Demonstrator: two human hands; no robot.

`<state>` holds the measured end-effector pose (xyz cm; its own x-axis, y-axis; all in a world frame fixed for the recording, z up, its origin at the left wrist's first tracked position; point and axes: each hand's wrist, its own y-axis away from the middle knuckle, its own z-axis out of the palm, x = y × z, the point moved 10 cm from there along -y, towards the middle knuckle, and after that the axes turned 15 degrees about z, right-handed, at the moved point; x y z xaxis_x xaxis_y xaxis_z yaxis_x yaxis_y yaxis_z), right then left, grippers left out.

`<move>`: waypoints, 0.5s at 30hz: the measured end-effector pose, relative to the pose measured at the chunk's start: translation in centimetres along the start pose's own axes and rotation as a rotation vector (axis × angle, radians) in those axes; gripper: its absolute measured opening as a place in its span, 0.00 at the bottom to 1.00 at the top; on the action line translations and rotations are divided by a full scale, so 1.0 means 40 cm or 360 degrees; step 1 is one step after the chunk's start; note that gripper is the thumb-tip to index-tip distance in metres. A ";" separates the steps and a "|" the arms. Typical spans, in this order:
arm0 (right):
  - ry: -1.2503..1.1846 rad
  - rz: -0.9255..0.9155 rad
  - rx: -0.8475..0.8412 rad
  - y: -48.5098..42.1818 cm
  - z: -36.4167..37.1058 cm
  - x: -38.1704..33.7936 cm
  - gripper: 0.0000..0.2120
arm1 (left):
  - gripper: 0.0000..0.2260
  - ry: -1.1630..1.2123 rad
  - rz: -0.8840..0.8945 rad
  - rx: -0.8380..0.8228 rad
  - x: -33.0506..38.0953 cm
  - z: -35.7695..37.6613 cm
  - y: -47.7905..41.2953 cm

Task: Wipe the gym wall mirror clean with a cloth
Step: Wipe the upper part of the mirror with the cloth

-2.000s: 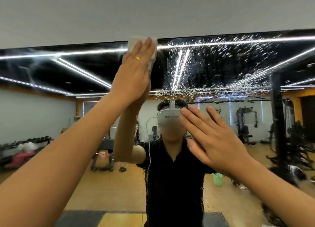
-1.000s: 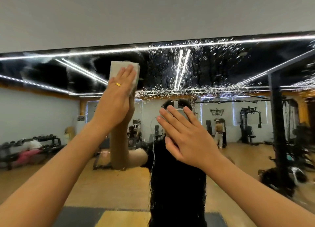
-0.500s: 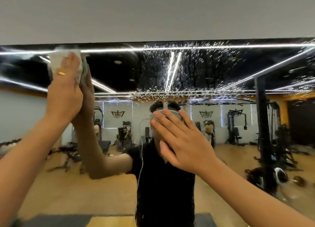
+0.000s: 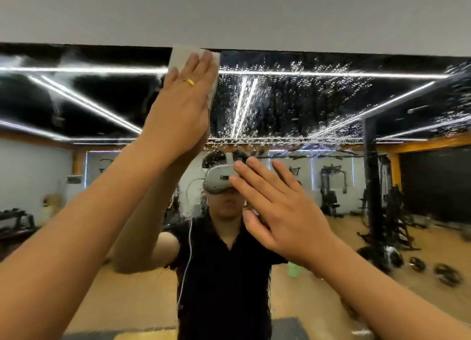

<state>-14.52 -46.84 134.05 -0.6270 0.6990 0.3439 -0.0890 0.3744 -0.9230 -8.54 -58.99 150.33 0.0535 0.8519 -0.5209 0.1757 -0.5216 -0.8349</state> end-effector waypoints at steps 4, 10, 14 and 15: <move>-0.0016 0.0007 -0.0004 -0.003 -0.002 -0.002 0.30 | 0.25 0.0064 0.0016 0.0077 0.005 -0.002 -0.004; -0.0069 -0.0001 -0.0004 -0.009 -0.005 0.001 0.29 | 0.18 0.0281 -0.0071 0.0289 0.002 -0.036 0.053; -0.0097 0.0062 0.0073 -0.013 -0.023 0.005 0.26 | 0.24 0.0281 -0.0004 0.0032 0.057 0.005 0.086; -0.0104 0.0117 0.0134 -0.020 -0.038 0.011 0.26 | 0.25 0.0328 0.0005 0.0019 0.064 0.007 0.091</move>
<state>-13.55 -45.92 135.21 -0.6830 0.6805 0.2655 -0.1038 0.2694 -0.9574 -8.03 -58.73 145.91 0.2545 0.8411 -0.4773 0.1636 -0.5239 -0.8359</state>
